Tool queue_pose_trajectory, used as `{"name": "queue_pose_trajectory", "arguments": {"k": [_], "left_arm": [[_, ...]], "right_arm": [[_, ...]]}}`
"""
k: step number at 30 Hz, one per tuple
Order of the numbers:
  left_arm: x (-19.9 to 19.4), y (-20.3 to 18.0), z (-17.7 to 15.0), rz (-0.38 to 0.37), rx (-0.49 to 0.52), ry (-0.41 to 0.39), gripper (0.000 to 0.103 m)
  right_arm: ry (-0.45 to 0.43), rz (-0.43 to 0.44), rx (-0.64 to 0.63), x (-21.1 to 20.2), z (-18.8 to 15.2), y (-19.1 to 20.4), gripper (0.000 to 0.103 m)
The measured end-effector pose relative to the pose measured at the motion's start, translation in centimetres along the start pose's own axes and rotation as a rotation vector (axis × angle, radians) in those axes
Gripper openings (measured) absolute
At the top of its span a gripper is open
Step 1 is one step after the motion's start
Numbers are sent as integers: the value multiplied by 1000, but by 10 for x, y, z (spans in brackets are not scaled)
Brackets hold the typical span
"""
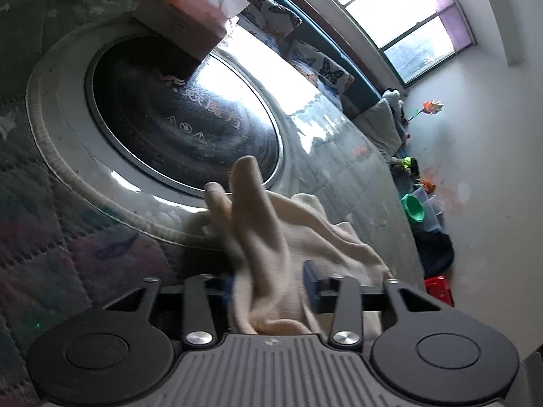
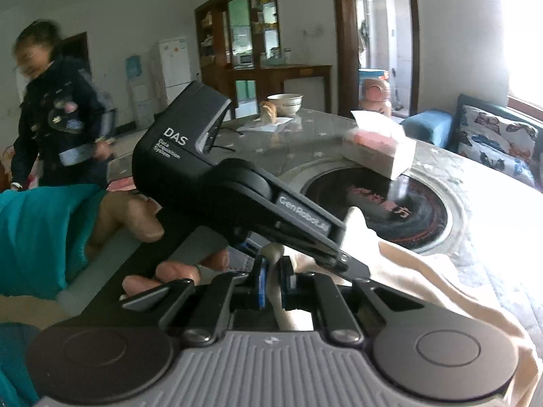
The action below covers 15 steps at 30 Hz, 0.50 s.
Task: Fold clothes
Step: 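Grasp the folded sweatshirt edge with the left gripper and lift it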
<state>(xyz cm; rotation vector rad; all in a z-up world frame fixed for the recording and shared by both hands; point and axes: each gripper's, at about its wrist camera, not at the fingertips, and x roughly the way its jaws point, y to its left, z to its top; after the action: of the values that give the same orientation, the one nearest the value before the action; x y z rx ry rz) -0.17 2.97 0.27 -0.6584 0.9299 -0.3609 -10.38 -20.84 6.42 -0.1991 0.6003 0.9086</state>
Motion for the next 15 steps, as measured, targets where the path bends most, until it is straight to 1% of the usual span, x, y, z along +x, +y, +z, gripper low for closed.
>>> {"name": "queue_pose_trajectory", "arguments": {"k": [1,2,5,7,9,10,11,13,15], "left_arm": [[0,1,0,5,4,1,28],[0,1,1,7,9,3,26],[0,2,0,9,22,2,25],[0,2,0,13,36,-2,25],[0,1,-2,17,52,-7,25],[0,0,-4,19,61,-9,25],[-1,-1,-4,21,69,-10,24],[-1,-2,-4,23,85,-11,24],[-1,-2,-4,23,94,-9,25]], "right_arm": [[4,4,4,-1,-2,-1,10],[-1,-3,7,-4,-4,-1,14],[-11,-33,38,-18,-12,-7,16],[-15,-74,88,-32,-20,-16,17],[-20,-129,159,-49,-30,-31,21],[-23,-168,180,-55,-35,-38,28],[-25,-209,200,-60,-40,-45,30],[-21,-328,267,-74,-52,-66,31],[-27,-398,355,-85,-64,-90,31]]}}
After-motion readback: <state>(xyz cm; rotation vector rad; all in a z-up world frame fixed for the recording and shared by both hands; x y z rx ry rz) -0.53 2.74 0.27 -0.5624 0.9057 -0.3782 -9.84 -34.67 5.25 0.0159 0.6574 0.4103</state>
